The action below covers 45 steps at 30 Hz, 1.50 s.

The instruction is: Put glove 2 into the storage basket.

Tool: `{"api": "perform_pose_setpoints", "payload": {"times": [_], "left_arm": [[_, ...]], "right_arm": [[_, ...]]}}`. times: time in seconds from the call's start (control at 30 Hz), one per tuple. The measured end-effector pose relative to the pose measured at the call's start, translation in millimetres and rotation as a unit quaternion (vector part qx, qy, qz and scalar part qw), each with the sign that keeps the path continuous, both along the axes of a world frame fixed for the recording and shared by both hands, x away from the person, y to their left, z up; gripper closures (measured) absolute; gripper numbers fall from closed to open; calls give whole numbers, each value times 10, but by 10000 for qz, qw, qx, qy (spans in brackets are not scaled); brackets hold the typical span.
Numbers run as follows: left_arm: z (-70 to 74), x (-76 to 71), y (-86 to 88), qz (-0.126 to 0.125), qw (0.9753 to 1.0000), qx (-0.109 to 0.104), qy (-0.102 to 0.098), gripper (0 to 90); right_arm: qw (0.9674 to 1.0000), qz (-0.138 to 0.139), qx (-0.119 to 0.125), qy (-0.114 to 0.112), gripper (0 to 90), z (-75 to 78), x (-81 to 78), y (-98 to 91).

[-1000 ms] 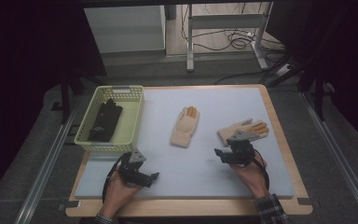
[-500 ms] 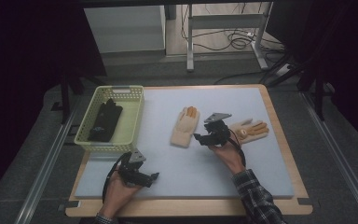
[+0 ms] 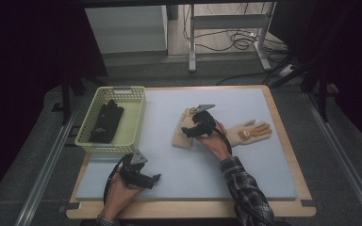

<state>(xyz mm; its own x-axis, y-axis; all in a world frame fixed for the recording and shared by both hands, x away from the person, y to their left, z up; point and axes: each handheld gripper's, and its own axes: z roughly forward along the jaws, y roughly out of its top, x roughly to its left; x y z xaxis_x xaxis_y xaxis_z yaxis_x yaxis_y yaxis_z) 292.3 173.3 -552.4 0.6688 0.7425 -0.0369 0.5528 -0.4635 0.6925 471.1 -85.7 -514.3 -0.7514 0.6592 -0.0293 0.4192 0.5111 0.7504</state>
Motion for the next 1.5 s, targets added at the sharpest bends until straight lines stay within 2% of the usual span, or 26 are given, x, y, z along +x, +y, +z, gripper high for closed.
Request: {"api": "perform_pose_setpoints", "payload": {"times": [0.13, 0.17, 0.23, 0.3, 0.4, 0.47, 0.57, 0.7, 0.87, 1.07, 1.23, 1.4, 1.43, 1.5], "left_arm": [[-1, 0, -1, 4, 10000, -13, 0, 0], [-1, -1, -1, 3, 10000, -12, 0, 0], [-1, 0, -1, 2, 10000, -10, -2, 0], [-1, -1, -2, 2, 10000, -11, -1, 0], [-1, 0, -1, 2, 10000, -11, 1, 0], [-1, 0, -1, 1, 10000, -10, 2, 0], [-1, 0, -1, 1, 10000, -10, 3, 0], [0, 1, 0, -1, 10000, -1, 7, 0], [-1, 1, -1, 2, 10000, -10, 0, 0], [0, 2, 0, -7, 10000, 1, -5, 0], [-2, 0, -3, 15, 10000, -18, -5, 0], [-1, 1, -1, 3, 10000, -7, -5, 0], [-1, 2, -1, -1, 10000, -6, -7, 0], [-1, 0, -2, 9, 10000, -16, 1, 0]], "right_arm": [[9994, -38, -326, 52, 174, -129, 93, 140], [9990, -61, -433, 76, 203, -171, 108, 167], [9994, -120, -305, 131, 339, -193, 125, 163], [9991, -179, -344, 146, 480, -165, 112, 156], [9986, -244, -427, 201, 550, -138, 86, 163], [9985, -273, -419, 219, 566, -123, 64, 165], [9988, -226, -380, 223, 567, -48, 22, 145], [9996, -141, -203, 165, 563, 157, -118, 83], [9999, 54, -129, 61, 555, 388, -408, -10], [9998, 141, 92, 93, 543, 500, -774, -210], [9998, 81, 87, 182, 533, 416, -1016, -356], [9996, -1, -33, 286, 500, 176, -1143, -419], [9995, -8, -29, 307, 469, 123, -1153, -429], [9990, 129, 9, 439, 332, 33, -1156, -434]]}}
